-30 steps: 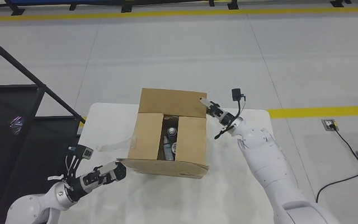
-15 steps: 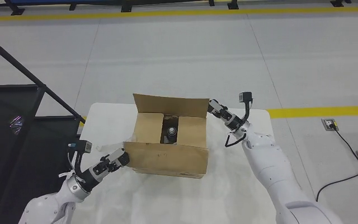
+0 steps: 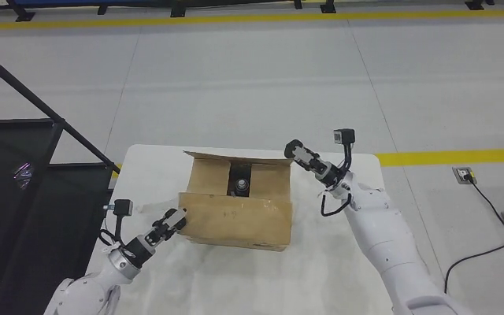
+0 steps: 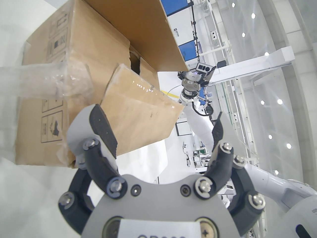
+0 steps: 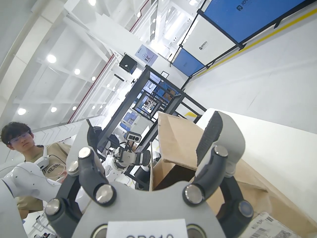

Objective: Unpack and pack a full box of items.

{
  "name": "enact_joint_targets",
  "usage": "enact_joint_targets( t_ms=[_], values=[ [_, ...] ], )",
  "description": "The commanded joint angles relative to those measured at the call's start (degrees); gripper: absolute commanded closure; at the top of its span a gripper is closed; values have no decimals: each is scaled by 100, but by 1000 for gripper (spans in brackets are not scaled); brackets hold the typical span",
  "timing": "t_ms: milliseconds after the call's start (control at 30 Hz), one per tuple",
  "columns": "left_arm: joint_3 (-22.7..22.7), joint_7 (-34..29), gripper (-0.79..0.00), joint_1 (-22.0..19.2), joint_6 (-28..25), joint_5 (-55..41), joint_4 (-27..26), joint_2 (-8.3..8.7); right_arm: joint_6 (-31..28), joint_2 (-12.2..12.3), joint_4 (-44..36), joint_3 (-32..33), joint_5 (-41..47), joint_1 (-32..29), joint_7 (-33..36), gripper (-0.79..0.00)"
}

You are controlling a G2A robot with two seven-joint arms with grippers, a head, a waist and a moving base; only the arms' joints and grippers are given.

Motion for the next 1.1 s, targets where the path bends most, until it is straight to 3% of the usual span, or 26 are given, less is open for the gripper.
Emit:
enact_joint_targets(
  t_ms=[0,300,467,700,1067],
  values=[
    [38,112,-785,9,-26,217,-11,-2,52,91,-279,-144,30,-96,52,-785],
    [210,287,-785,-3,-24,629,-18,-13,327,581,-1516,-611,-247,-538,327,-785],
    [309,365,-785,-33,-49,831,3,-20,987,794,-1879,-567,-198,-688,884,-785],
    [366,404,-785,-55,-69,925,14,-24,2663,844,-2417,-697,-367,-767,1031,-785],
    [368,458,-785,-58,-121,1041,50,-21,3580,760,-2283,-1091,132,-551,1419,-785]
  ],
)
